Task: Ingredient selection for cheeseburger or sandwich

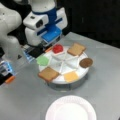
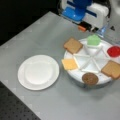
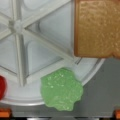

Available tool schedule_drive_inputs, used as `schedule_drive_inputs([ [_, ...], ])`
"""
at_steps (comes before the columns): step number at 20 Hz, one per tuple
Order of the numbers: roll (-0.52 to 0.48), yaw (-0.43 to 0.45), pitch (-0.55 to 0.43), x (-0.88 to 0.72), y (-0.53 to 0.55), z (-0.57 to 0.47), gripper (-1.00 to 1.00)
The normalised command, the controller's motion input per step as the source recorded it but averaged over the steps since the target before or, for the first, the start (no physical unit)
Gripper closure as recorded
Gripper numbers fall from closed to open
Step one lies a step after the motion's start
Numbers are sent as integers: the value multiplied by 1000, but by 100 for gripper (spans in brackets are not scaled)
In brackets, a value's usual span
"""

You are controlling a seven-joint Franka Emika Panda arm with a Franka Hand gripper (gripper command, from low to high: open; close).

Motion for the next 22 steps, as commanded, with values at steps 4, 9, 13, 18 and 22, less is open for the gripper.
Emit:
schedule_drive_inputs([
  [4, 258, 81, 172, -1, -104, -4, -100],
  [9, 400, 39, 76, 20, -292, -1, -100],
  [13, 451, 14, 11, 14, -362, -26, -100],
  [18, 461, 29, -2, 3, -258, -52, -100],
  [22, 532, 46, -33, 10, -164, -143, -100],
])
